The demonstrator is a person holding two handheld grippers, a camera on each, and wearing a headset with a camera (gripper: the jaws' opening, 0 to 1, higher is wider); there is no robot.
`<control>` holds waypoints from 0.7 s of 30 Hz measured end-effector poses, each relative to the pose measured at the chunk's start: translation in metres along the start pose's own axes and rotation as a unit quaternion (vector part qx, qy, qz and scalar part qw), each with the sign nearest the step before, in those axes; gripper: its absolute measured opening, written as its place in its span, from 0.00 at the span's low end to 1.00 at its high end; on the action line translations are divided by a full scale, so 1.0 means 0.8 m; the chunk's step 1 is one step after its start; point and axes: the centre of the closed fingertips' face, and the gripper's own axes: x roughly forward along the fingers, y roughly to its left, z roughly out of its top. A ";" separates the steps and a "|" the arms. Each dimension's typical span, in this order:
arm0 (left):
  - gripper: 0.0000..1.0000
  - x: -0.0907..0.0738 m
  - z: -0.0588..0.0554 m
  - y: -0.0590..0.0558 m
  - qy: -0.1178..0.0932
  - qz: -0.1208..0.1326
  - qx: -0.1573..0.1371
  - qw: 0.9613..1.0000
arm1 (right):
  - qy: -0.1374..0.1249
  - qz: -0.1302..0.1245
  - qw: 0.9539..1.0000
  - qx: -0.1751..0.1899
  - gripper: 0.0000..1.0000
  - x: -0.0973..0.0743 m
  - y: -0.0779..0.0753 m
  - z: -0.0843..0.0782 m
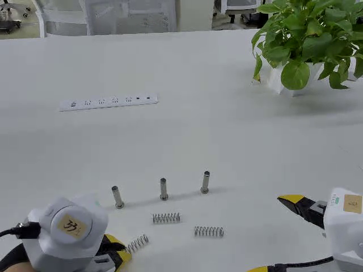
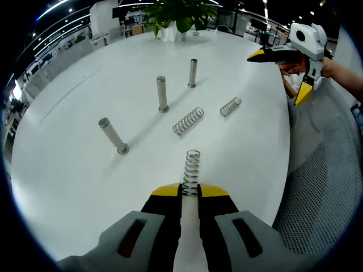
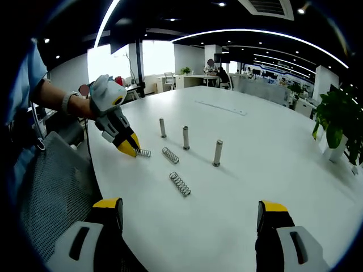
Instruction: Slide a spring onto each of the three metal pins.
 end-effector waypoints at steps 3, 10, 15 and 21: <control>0.07 -0.003 0.005 -0.008 -0.023 -0.008 -0.029 0.999 | -0.014 0.001 1.000 0.016 0.98 -0.001 0.001 0.005; 0.07 -0.008 0.023 -0.028 -0.071 -0.020 -0.036 0.997 | -0.012 0.011 1.000 0.025 0.96 0.003 0.006 0.005; 0.07 -0.015 0.054 -0.046 -0.130 -0.032 -0.001 0.991 | -0.022 0.025 0.999 0.034 0.93 0.004 0.013 0.012; 0.07 -0.015 0.071 -0.063 -0.160 -0.051 0.015 0.986 | -0.029 0.038 0.998 0.039 0.91 0.010 0.020 0.023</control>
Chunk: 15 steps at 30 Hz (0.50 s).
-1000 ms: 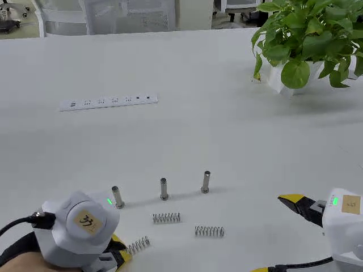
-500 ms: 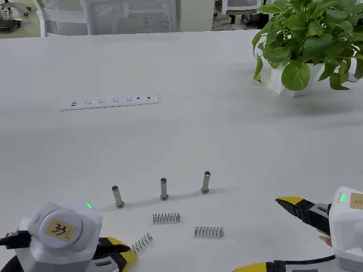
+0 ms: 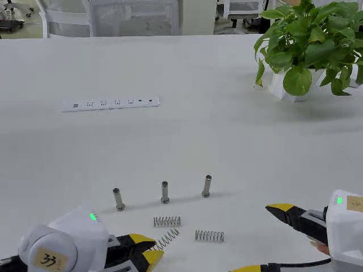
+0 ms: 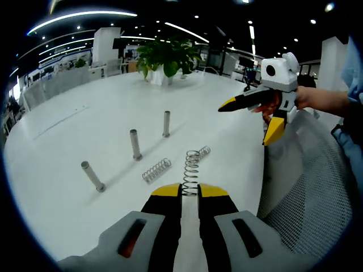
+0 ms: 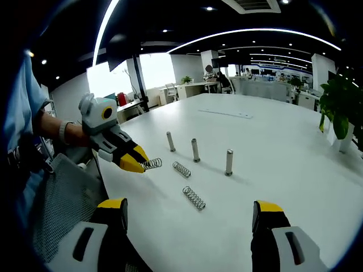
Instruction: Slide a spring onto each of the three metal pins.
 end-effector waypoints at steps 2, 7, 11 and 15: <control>0.07 0.002 0.006 -0.006 -0.010 -0.009 0.005 1.000 | -0.002 0.008 1.000 0.004 0.87 0.003 0.004 0.005; 0.07 0.006 0.014 -0.018 -0.024 -0.030 0.007 0.999 | -0.015 0.032 0.999 0.025 0.78 0.014 0.017 0.018; 0.07 0.008 0.018 -0.023 -0.033 -0.040 0.011 0.999 | -0.025 0.054 0.997 0.039 0.72 0.021 0.029 0.027; 0.07 0.008 0.020 -0.026 -0.036 -0.046 0.018 0.998 | -0.028 0.081 0.995 0.056 0.57 0.027 0.042 0.033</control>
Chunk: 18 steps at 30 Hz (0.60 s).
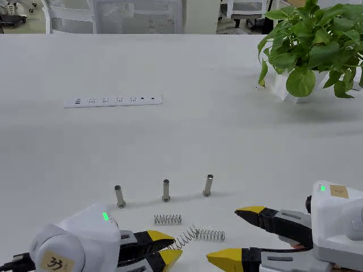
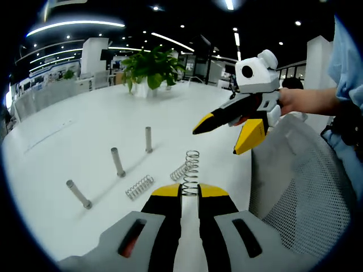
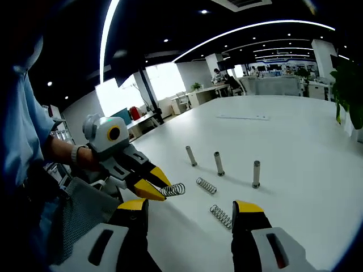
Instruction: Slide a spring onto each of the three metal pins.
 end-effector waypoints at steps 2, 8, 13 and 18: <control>0.07 0.000 0.002 -0.002 -0.005 -0.005 0.003 1.000 | -0.004 0.014 1.000 0.011 0.51 0.005 0.006 0.002; 0.07 0.002 0.005 -0.006 -0.010 -0.015 0.008 1.000 | -0.010 0.041 0.999 0.031 0.35 0.012 0.020 0.005; 0.07 0.001 0.007 -0.012 -0.020 -0.026 0.009 0.999 | -0.005 0.055 0.998 0.037 0.27 0.013 0.028 -0.001; 0.07 -0.001 0.006 -0.018 -0.023 -0.038 0.008 0.999 | -0.011 0.065 0.997 0.046 0.19 0.014 0.033 0.000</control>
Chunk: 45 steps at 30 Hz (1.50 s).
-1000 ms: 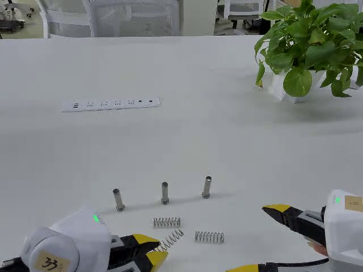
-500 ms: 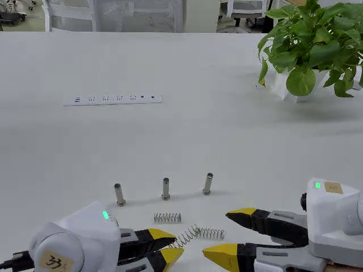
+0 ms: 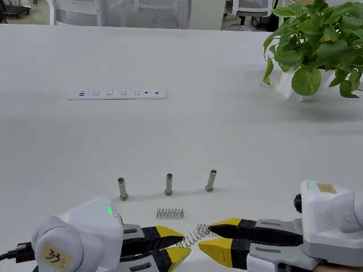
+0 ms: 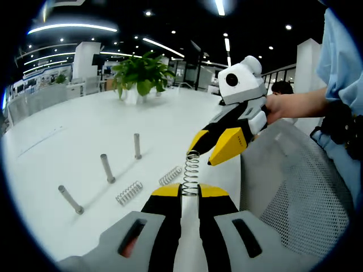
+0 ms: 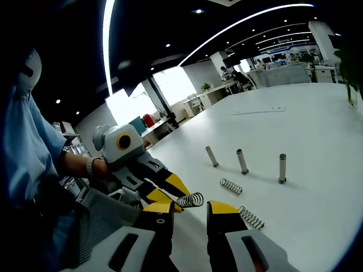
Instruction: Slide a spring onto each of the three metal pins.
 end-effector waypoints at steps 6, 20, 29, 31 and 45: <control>0.07 -0.002 -0.002 -0.005 0.001 -0.009 0.002 1.000 | -0.008 0.004 1.000 0.008 0.14 -0.001 0.002 0.003; 0.07 -0.004 -0.005 -0.012 0.008 -0.023 0.007 1.000 | -0.003 0.015 1.000 0.011 0.07 0.000 0.007 -0.001; 0.07 0.000 -0.005 -0.012 0.013 -0.021 0.008 1.000 | 0.011 0.009 0.999 -0.032 0.07 0.000 0.015 0.006; 0.07 0.001 -0.005 -0.013 0.013 -0.020 0.009 1.000 | 0.013 0.008 0.999 -0.041 0.07 0.000 0.017 0.008; 0.06 0.005 -0.002 -0.016 0.017 -0.024 0.011 1.000 | 0.030 0.011 0.995 -0.090 0.07 0.006 0.027 0.016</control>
